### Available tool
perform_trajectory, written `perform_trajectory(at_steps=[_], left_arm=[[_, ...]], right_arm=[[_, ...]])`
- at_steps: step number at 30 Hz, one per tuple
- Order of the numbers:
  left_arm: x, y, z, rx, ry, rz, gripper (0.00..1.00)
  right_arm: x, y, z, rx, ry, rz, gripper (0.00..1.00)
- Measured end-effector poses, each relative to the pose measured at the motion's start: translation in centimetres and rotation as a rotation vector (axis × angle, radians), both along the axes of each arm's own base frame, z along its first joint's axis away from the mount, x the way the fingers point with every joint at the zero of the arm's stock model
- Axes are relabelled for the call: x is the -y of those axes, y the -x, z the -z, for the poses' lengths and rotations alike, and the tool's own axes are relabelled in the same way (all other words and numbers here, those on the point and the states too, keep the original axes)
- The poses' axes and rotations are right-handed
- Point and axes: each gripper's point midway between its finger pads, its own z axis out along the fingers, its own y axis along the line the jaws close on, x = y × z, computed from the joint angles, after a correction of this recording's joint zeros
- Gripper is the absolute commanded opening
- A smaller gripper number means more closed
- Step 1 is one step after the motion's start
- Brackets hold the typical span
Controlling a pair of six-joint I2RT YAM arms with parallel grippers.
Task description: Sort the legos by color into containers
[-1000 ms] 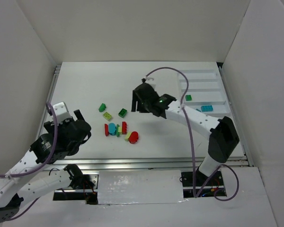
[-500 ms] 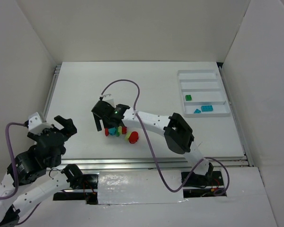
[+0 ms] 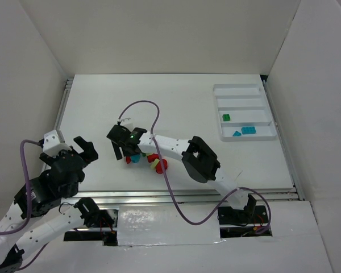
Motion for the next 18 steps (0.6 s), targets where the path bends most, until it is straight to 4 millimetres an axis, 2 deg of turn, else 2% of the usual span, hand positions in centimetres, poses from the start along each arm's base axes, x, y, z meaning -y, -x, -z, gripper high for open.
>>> perform_trajectory(at_steps=[4, 6, 7, 9, 10, 12, 13, 18], left_arm=[[-0.1, 0.1, -0.3, 0.018, 0.020, 0.002, 0.99], [-0.1, 0.1, -0.3, 0.018, 0.021, 0.002, 0.99], [-0.1, 0.1, -0.3, 0.018, 0.021, 0.003, 1.00], [-0.1, 0.1, -0.3, 0.018, 0.021, 0.003, 0.99], [-0.1, 0.1, -0.3, 0.018, 0.021, 0.004, 1.00], [-0.1, 0.1, -0.3, 0.017, 0.021, 0.004, 1.00], [0.0, 0.1, -0.3, 0.017, 0.021, 0.004, 1.00], [0.1, 0.1, -0.4, 0.019, 0.021, 0.014, 1.00]], right_arm=[[0.0, 0.2, 0.7, -0.015, 0.007, -0.009, 0.88], [-0.1, 0.3, 0.8, -0.020, 0.006, -0.012, 0.80], [-0.1, 0.4, 0.9, -0.022, 0.004, -0.013, 0.71], [-0.1, 0.3, 1.0, -0.020, 0.004, -0.016, 0.66], [-0.1, 0.3, 1.0, -0.018, 0.001, -0.016, 0.57], [-0.1, 0.3, 0.9, -0.013, -0.005, -0.019, 0.46], [0.0, 0.4, 1.0, -0.011, -0.009, -0.022, 0.36], [1.4, 1.8, 0.4, -0.016, -0.033, -0.066, 0.20]])
